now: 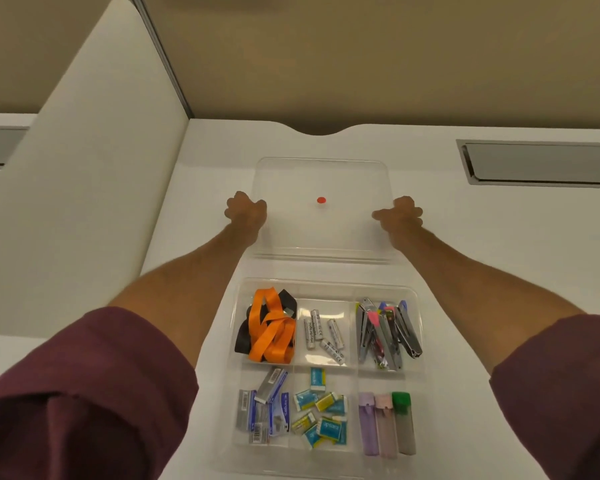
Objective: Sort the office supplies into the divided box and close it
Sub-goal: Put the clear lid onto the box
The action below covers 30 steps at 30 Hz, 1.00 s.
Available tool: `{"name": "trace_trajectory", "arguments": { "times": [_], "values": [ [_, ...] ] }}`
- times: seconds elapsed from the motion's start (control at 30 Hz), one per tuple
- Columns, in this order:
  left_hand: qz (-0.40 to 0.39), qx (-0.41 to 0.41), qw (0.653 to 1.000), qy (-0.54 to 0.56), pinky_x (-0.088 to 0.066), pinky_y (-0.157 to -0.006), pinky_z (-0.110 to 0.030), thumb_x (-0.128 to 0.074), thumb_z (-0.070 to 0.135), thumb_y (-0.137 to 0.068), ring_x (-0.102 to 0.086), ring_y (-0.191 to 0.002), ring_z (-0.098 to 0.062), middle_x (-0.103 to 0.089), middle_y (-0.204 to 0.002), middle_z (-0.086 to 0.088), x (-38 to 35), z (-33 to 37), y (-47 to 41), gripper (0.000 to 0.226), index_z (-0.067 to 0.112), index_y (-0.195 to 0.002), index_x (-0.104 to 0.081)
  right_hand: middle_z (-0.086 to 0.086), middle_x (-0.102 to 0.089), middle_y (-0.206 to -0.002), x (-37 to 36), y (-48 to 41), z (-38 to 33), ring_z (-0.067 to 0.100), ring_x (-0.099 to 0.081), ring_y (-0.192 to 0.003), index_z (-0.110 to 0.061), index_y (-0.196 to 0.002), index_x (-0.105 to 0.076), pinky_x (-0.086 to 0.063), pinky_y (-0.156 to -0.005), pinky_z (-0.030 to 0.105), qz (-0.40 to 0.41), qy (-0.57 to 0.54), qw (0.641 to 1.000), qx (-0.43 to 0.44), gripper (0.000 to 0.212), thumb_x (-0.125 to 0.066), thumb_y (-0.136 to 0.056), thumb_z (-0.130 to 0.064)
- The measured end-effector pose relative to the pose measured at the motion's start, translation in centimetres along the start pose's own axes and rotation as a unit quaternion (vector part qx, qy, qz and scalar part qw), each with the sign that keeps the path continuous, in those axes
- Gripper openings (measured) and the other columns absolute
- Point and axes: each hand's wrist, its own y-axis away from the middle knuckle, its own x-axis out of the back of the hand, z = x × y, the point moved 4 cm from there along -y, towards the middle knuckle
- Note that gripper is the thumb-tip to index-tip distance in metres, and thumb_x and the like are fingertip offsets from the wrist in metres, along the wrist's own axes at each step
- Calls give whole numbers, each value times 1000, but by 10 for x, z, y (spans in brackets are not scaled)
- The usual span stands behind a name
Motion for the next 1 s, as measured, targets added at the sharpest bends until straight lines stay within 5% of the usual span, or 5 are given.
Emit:
{"name": "trace_trajectory", "arguments": {
  "times": [0.33, 0.47, 0.73, 0.83, 1.0],
  "values": [
    [36, -66, 991, 113, -48, -76, -31, -51, 2, -88, -61, -94, -28, -57, -98, -10, 44, 16, 24, 16, 4, -98, -63, 13, -37, -139, 40, 43, -8, 30, -42, -125, -9, -134, -47, -46, -91, 35, 46, -123, 990, 57, 58, -70, -80, -8],
    [36, -93, 988, 114, -31, -54, -24, -47, -3, -87, -38, -59, -19, -38, -61, -2, 58, -3, 52, 38, 13, -55, -34, 14, -39, -139, 49, 77, 11, 32, -44, -125, -8, -131, -49, -45, -86, 34, 68, -126, 988, 59, 55, -69, -80, -9],
    [28, -111, 991, 76, -29, -50, -25, -46, -4, -87, -31, -50, -16, -33, -55, -2, 79, -74, 121, 43, 14, -50, -32, 16, -42, -137, 46, 154, 79, 34, -45, -124, -9, -130, -52, -48, -92, 39, 82, -113, 990, 37, 53, -69, -80, -7],
    [21, -113, 991, 68, -52, -70, -36, -51, 0, -89, -57, -76, -27, -59, -81, -11, 85, -99, 143, 14, 2, -79, -61, 16, -43, -136, 43, 179, 104, 34, -46, -123, -10, -129, -53, -49, -91, 40, 88, -102, 991, 25, 54, -71, -79, -9],
    [6, -105, 994, 43, -52, -87, -37, -56, 5, -89, -61, -104, -32, -63, -114, -17, 87, -133, 169, 19, -1, -107, -60, 16, -44, -134, 41, 209, 136, 34, -47, -121, -11, -127, -54, -49, -97, 48, 98, -100, 990, 13, 52, -75, -80, -21]
  ]
}}
